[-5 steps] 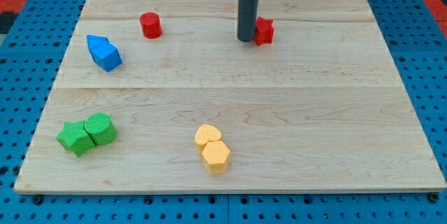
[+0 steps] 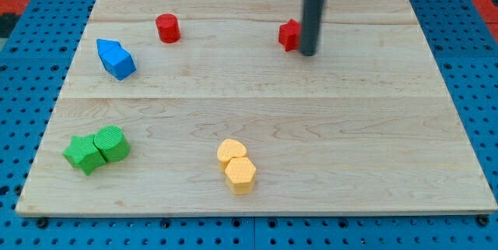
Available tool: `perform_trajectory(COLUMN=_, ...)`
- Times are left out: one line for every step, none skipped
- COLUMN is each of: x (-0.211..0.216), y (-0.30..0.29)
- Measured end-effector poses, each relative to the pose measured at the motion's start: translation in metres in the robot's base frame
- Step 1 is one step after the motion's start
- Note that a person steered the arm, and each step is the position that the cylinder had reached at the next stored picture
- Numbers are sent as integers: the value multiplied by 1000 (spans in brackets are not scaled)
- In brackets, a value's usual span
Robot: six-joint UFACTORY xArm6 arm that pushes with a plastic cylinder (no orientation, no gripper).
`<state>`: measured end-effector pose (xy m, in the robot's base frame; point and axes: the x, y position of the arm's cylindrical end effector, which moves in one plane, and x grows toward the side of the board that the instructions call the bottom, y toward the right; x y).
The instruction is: Place the red star diagonal to the yellow heart
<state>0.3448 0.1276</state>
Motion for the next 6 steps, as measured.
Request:
perform_trajectory(x=-39, y=14)
perform_trajectory(x=-43, y=-88)
perform_trajectory(x=22, y=-182)
perform_trajectory(x=22, y=-191)
perform_trajectory(x=1, y=-151)
perform_trajectory(x=40, y=-127)
